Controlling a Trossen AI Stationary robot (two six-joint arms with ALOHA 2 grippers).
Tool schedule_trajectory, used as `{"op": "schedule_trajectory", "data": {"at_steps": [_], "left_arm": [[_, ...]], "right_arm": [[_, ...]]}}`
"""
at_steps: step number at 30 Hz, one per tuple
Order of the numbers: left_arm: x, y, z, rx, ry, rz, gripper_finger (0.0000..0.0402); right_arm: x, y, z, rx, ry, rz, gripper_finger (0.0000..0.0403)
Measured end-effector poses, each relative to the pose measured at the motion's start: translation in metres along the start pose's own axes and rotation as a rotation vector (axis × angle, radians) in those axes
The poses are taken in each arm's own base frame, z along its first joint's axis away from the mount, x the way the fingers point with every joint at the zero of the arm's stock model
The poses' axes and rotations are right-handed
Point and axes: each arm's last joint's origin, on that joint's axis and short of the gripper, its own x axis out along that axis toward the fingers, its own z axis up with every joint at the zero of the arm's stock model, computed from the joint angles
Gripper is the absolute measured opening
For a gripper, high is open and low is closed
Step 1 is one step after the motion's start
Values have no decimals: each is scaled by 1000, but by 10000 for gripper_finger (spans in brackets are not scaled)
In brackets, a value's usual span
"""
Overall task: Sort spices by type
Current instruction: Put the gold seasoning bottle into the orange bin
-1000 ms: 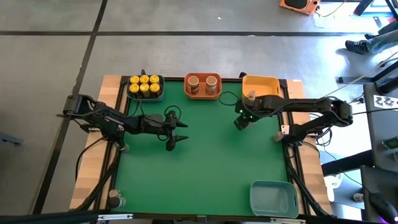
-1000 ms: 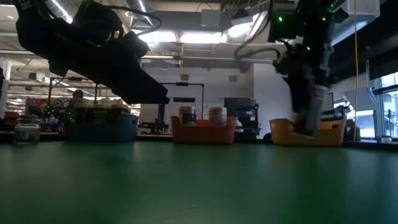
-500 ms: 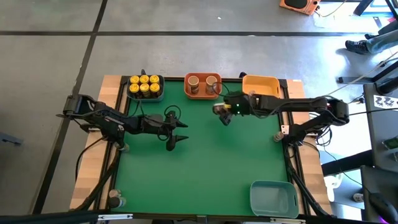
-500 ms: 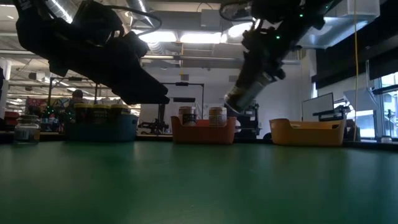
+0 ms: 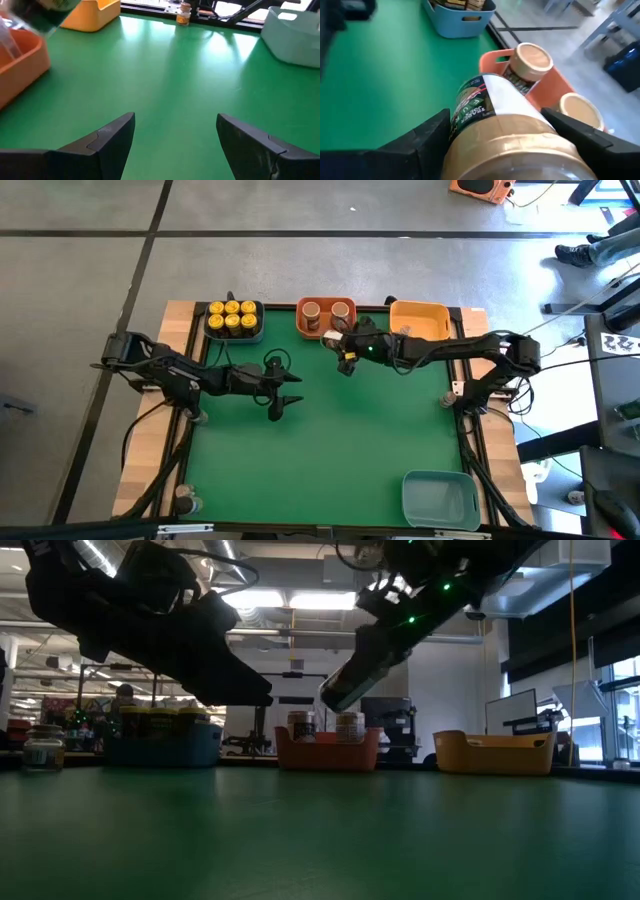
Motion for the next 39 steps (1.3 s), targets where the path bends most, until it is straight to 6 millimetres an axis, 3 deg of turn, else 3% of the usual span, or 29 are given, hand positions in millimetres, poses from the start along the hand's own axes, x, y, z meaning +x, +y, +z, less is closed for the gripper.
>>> {"op": "schedule_trajectory", "data": {"at_steps": [5, 11, 18, 31, 39], "left_arm": [[0, 4, 1, 95, -14, 85, 278], [0, 15, 2, 75, -11, 147, 278], [0, 18, 2, 62, -8, 160, 278], [0, 18, 2, 56, -15, 158, 278], [0, 17, 3, 59, -17, 158, 278]], "right_arm": [[23, -17, 7, -62, 35, -43, 288], [58, -41, 18, -84, 157, -18, 285], [90, -53, 18, -93, 260, -13, 288], [117, -48, -10, -77, 344, 22, 302], [119, -46, -7, -26, 288, 93, 304]]}}
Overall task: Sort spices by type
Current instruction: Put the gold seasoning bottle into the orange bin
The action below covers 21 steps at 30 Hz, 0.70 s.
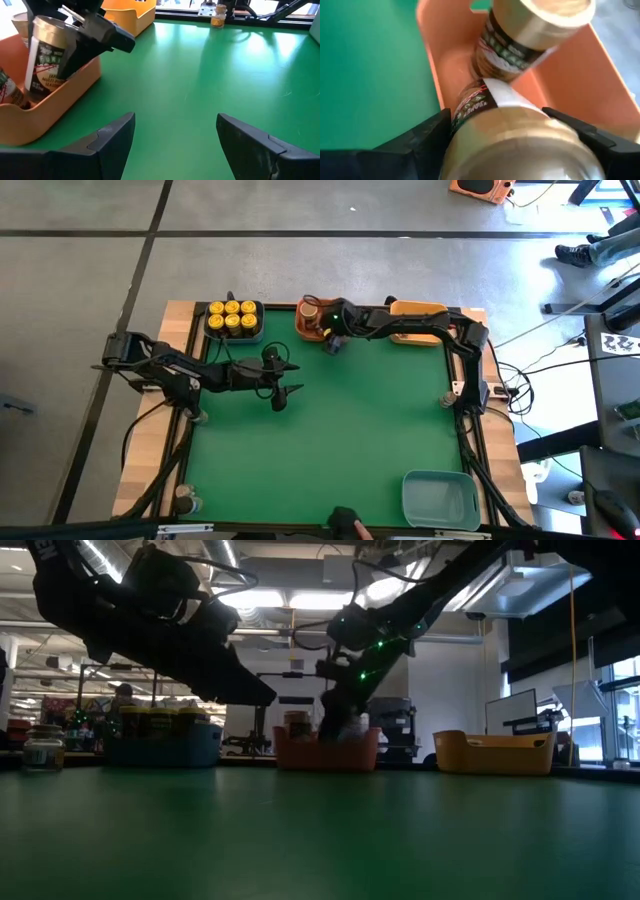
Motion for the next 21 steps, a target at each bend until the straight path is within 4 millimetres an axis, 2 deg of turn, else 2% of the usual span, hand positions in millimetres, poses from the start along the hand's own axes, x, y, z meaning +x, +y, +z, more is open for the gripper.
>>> {"op": "schedule_trajectory", "data": {"at_steps": [5, 12, 21], "left_arm": [[0, 0, -1, 2, 6, 0, 278], [0, 0, -1, 2, 6, 0, 278], [0, 0, -1, -3, 6, 0, 278]], "right_arm": [[0, 1, 4, 12, -47, 37, 305], [0, 0, 4, 68, -44, 19, 305], [0, -1, 12, 69, -129, 1, 305]]}}
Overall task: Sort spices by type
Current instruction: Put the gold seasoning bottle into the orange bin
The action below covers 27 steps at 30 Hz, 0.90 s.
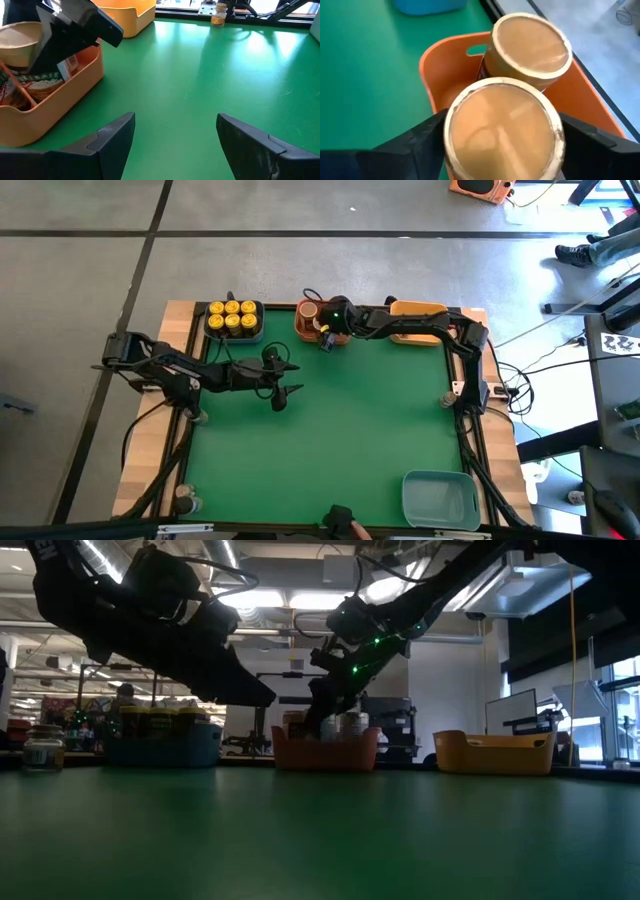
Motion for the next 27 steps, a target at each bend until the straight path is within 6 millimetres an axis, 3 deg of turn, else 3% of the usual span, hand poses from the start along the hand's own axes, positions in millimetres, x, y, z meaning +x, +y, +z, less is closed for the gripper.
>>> {"op": "schedule_trajectory", "data": {"at_steps": [7, 14, 17, 21, 27], "left_arm": [[0, 0, 0, 0, 0, 0, 278], [0, 0, 0, -1, -1, 0, 279], [0, 0, 0, -1, -1, 0, 279], [0, 0, 0, -7, -1, 0, 279], [0, 0, 0, -26, -1, 0, 279]], "right_arm": [[-5, -2, 2, -17, 9, -22, 305], [-55, -5, 22, -32, 22, -27, 305], [-63, -7, 26, -27, 3, -36, 305], [-59, -7, 26, -24, -7, -51, 305], [-32, -4, 10, -36, 45, -67, 305]]}}
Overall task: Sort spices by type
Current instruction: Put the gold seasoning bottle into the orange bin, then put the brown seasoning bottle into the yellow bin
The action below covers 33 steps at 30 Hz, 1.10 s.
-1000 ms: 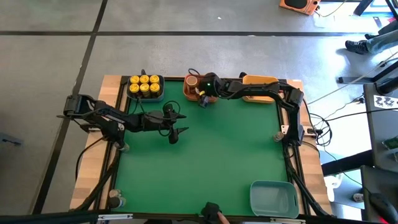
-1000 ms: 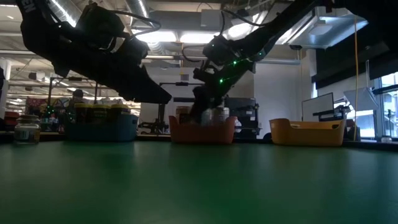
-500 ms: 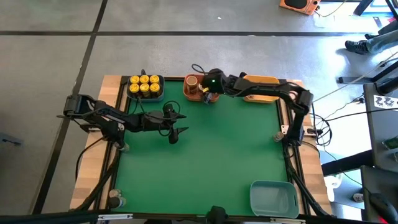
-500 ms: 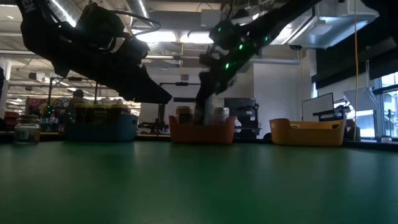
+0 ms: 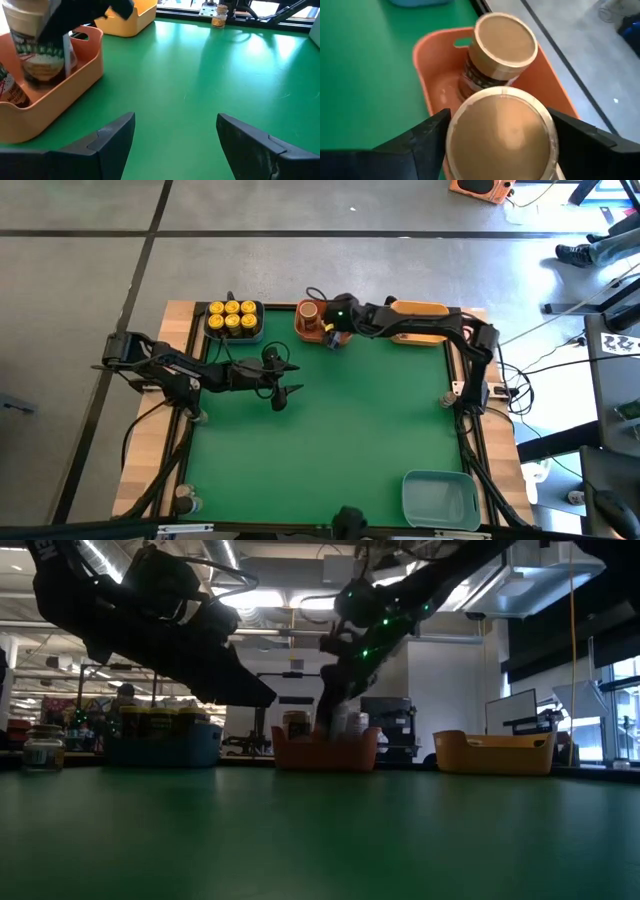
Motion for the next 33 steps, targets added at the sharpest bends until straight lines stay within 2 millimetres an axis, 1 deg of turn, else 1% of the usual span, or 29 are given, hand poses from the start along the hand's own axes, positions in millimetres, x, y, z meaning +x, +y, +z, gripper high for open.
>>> {"op": "schedule_trajectory", "data": {"at_steps": [4, 13, 17, 20, 25, 26, 28, 31, 33], "left_arm": [[0, 0, 0, 0, 0, 0, 279], [0, 0, 0, 0, 0, 0, 279], [0, 0, 0, 0, 0, 0, 279], [0, 0, 0, 1, 0, 0, 279], [0, 0, 0, 0, -1, -1, 279], [0, 0, 0, 0, -1, -1, 279], [0, 0, 0, 0, -1, -1, 279], [0, 0, 0, 1, 0, -1, 279], [0, 0, 0, 1, 0, -1, 279]], "right_arm": [[10, -2, -8, -3, 45, -40, 305], [10, -1, -6, 25, 26, -18, 305], [16, 1, -10, 30, 41, 4, 307], [20, 2, -12, 27, 51, 0, 327], [20, 2, -14, 23, 73, -47, 389], [18, 1, -14, 18, 91, -55, 394], [8, -2, -9, -22, 135, -53, 390], [-18, -1, 2, -48, 151, -58, 372], [-36, 3, 7, -67, 164, -59, 363]]}}
